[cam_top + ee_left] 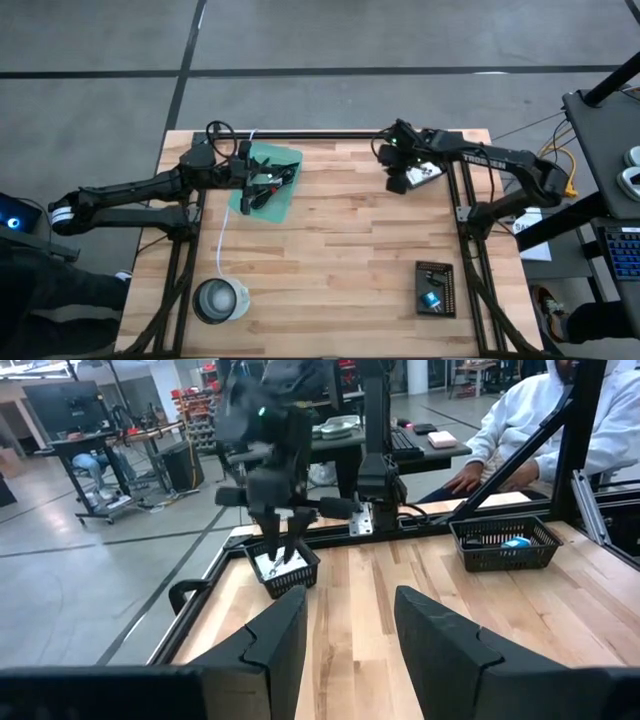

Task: Pick and place items into bin
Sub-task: Return to Home Position

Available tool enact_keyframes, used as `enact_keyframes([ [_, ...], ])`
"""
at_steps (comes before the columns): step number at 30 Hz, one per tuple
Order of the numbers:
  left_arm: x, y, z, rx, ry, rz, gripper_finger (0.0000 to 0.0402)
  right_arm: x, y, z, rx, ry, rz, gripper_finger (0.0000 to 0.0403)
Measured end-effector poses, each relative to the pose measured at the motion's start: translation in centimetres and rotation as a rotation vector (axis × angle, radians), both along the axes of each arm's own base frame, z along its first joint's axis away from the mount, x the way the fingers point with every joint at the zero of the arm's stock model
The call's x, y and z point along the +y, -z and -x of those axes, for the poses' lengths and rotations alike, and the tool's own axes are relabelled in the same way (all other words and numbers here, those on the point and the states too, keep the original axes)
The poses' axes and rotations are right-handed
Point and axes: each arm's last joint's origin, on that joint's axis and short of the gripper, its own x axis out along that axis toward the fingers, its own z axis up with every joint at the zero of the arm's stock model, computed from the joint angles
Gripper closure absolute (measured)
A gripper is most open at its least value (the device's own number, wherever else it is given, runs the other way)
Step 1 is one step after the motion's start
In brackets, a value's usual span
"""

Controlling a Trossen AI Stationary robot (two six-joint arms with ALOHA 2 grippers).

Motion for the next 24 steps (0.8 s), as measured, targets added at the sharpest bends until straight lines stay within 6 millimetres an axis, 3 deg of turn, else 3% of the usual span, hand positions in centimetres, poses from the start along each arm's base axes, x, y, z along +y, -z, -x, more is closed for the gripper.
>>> enact_keyframes([
  [5, 0.0, 0.0, 0.0, -0.003, 0.000, 0.000, 0.0265, 2.7, -1.8, -1.9, -0.233, 0.005, 0.038, 0.0358],
  [11, 0.0, -0.1, 0.0, -0.005, 0.000, 0.000, 0.0265, 8.2, -2.0, -2.4, -0.398, -0.119, 0.012, 0.0391],
  [19, 0.0, -0.1, 0.1, -0.003, 0.000, -0.001, 0.0265, 15.0, 1.8, -1.2, -0.799, -0.257, -0.015, 0.0394],
  [24, 0.0, -0.1, 0.0, -0.006, 0.000, -0.001, 0.0265, 17.7, 3.8, 0.3, -0.926, -0.274, -0.004, 0.0394],
])
